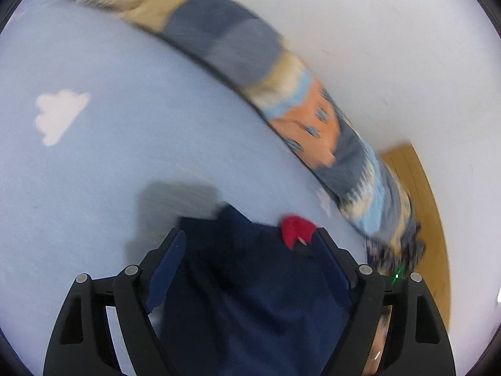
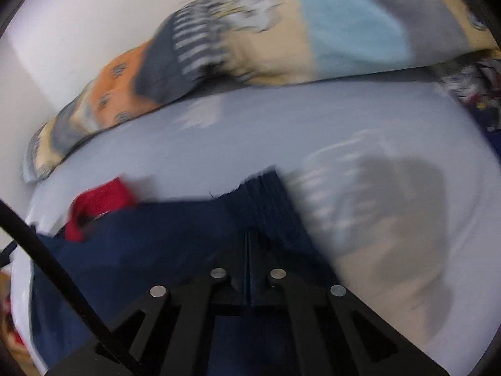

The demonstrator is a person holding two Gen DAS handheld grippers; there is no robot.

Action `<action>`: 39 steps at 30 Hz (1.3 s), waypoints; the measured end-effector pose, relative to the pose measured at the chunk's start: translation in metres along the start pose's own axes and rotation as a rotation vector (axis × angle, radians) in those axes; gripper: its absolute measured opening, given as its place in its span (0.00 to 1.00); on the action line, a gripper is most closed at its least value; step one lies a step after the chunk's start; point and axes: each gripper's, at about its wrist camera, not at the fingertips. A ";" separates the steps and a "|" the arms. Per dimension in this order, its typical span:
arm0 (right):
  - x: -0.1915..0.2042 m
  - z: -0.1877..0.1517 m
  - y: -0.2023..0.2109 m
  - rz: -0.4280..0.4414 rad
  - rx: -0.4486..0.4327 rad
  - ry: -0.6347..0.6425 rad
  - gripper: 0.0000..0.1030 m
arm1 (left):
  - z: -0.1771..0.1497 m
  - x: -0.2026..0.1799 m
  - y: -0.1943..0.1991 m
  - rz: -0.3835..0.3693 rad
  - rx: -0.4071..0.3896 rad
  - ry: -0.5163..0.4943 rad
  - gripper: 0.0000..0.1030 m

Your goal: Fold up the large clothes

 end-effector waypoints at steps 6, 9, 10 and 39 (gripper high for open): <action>0.046 -0.022 0.039 0.031 -0.122 0.175 0.07 | -0.058 -0.089 -0.040 0.002 0.068 -0.384 0.79; 0.094 -0.058 0.029 0.209 -0.007 0.312 0.11 | -0.081 -0.106 -0.085 0.113 0.131 -0.494 0.79; 0.105 -0.068 0.023 0.247 0.027 0.352 0.11 | -0.085 -0.106 -0.097 0.148 0.144 -0.520 0.79; -0.068 -0.110 0.078 0.041 0.059 0.054 0.18 | -0.140 0.010 -0.014 0.475 0.049 -0.277 0.88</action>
Point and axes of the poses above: each gripper's, at about its wrist camera, not at the fingertips, and y roughly against the way its jaws point, x to its left, z to its top, and after that the axes turned 8 degrees about -y, right-handed
